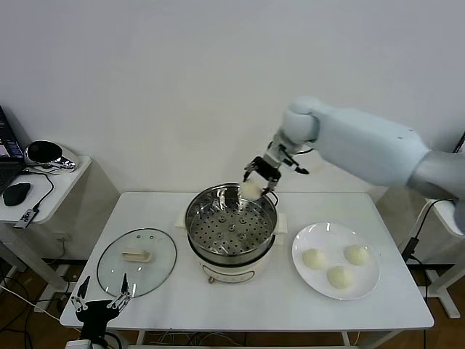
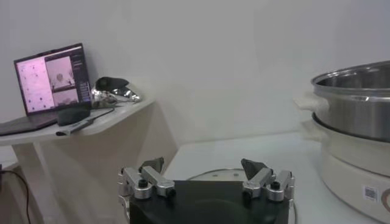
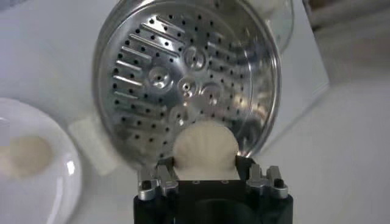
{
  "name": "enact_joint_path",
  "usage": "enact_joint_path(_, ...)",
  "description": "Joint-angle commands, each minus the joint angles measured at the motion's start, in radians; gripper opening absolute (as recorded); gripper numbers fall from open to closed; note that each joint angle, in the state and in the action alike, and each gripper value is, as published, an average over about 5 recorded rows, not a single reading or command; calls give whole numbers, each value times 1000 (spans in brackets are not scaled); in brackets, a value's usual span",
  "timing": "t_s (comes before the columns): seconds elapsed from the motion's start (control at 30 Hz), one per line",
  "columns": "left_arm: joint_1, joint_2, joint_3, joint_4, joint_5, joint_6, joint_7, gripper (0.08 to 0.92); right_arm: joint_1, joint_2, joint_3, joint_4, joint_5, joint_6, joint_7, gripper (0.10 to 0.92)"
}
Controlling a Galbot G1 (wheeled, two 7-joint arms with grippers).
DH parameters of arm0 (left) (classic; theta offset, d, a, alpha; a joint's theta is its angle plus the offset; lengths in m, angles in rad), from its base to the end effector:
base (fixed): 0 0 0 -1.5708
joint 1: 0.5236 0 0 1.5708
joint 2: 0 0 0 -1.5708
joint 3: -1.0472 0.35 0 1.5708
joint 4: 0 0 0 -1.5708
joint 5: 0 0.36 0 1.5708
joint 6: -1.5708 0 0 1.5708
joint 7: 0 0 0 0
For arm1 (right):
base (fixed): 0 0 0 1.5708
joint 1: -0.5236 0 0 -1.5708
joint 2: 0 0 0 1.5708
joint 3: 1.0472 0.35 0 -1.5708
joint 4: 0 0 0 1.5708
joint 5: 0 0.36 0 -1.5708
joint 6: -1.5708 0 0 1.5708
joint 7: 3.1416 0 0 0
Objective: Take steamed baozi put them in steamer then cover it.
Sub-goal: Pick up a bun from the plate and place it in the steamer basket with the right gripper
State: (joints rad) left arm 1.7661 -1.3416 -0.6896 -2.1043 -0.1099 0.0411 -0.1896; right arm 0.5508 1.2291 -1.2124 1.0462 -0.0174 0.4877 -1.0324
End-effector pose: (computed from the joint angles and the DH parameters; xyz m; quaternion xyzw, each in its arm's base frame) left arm 0.1307 0.0878 -0.3149 0.1000 -0.9859 -0.0954 0.0939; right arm 0.6038 0.1119 -0.0348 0.6424 -0.2532 0.7234 0.0003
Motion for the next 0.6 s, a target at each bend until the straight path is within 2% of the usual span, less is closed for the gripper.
enact_joint_path(0.03, 10, -2, -10, -5, -2, -3, 0, 823, -68, 147, -4, -115, -206, 175, 44, 628)
enact_joint_path(0.3, 22, -3, -16, -10, -6, -8, -2, 823, -132, 200, 56, -234, -409, 269, 95, 636)
enact_joint_path(0.6, 24, -1, -22, -12, -9, -9, -3, 823, -163, 231, 94, -328, -486, 290, 117, 636)
